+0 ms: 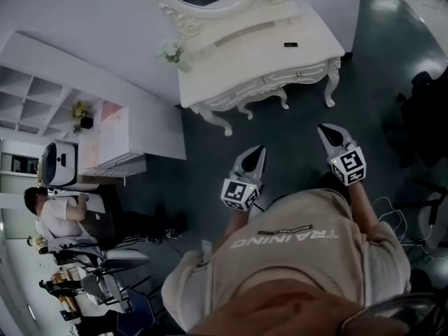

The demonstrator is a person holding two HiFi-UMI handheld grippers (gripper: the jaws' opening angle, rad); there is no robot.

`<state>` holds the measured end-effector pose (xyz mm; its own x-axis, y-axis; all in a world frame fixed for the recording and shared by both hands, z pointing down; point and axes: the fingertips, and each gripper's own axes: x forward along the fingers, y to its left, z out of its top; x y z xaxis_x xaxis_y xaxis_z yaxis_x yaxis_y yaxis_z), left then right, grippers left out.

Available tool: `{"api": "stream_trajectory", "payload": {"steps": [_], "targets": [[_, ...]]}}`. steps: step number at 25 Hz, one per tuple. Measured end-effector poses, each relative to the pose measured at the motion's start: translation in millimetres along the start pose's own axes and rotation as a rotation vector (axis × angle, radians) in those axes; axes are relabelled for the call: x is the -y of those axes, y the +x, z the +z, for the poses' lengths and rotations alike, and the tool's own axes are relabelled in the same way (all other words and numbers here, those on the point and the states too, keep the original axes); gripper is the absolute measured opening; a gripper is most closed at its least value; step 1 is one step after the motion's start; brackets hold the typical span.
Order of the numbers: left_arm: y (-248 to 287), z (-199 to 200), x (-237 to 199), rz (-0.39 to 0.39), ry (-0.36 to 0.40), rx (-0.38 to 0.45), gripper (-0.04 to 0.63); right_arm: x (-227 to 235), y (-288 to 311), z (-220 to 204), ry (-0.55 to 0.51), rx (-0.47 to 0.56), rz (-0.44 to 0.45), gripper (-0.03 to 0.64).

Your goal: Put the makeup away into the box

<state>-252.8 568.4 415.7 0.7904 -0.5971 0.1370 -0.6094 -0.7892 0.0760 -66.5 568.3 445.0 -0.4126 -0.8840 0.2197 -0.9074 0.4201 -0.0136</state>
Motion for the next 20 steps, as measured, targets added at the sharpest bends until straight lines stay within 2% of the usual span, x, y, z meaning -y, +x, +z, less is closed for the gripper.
{"api": "stream_trajectory", "payload": {"steps": [4,7,11,16,20], "targets": [[3,-30,-1,-0.010,-0.058,-0.024,0.006,-8,6,-9,-0.051,-0.064,0.004,0.003],[15,-49,-10,0.019,-0.105,-0.051,0.006,-8,4,-30,-0.057,-0.126,0.018,0.003],[59,-40,-19,0.013,-0.136,-0.044,0.006,11,18,-43,-0.098,-0.193,0.089,0.003],[119,-4,-9,-0.021,-0.059,-0.033,0.006,61,29,-35,-0.067,-0.151,0.082,0.003],[177,25,-20,0.013,0.007,-0.016,0.006,113,49,-33,-0.059,-0.111,0.112,0.003]]}}
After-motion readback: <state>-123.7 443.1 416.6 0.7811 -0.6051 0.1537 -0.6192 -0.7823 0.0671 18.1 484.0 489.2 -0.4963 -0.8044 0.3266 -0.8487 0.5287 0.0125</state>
